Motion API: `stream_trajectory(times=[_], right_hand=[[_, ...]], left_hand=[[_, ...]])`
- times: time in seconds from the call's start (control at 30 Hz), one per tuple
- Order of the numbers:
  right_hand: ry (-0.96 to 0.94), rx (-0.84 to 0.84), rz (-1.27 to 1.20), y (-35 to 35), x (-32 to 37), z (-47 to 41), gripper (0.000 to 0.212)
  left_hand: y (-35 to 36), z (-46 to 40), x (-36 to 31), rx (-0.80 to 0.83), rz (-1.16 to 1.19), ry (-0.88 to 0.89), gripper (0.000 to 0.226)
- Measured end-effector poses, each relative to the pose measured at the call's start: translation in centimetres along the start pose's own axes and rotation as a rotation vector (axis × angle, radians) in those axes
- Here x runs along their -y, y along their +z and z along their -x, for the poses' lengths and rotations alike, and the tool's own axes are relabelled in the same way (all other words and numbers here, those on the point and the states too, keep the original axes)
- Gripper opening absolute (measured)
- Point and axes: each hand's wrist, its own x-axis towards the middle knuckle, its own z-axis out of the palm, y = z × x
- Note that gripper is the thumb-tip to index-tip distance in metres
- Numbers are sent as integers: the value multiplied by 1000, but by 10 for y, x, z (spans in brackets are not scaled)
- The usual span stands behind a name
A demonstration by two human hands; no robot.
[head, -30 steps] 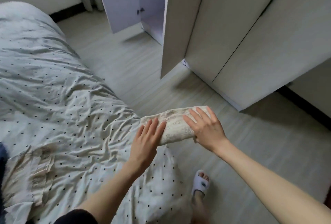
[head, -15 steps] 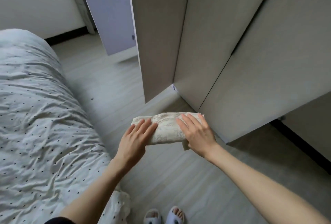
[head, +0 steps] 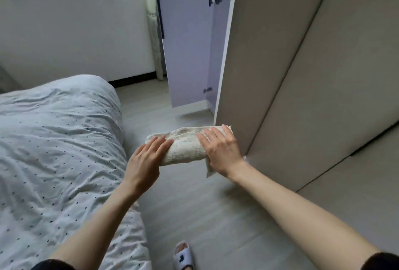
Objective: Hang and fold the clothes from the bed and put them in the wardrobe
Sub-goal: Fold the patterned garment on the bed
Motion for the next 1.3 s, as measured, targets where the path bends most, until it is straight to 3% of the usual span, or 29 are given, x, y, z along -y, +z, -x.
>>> stream_trajectory(times=[0.3,0.73,0.97,1.3], right_hand=[[0,41,-40,-16,-12,-212,43],[40,-144,85,-57,-125,-546,43],[165,-241,107,-114,-226,-654,36],[567,-313,259,-179,-368,-667,51]], left_hand=[[-17,-151,135,-43,72,-52,63],[-72,-457,272,-214,-2,-37,70],[-126,-633,291,-301,-35,159,75],[-154,-864,222,-359,40,636,76]])
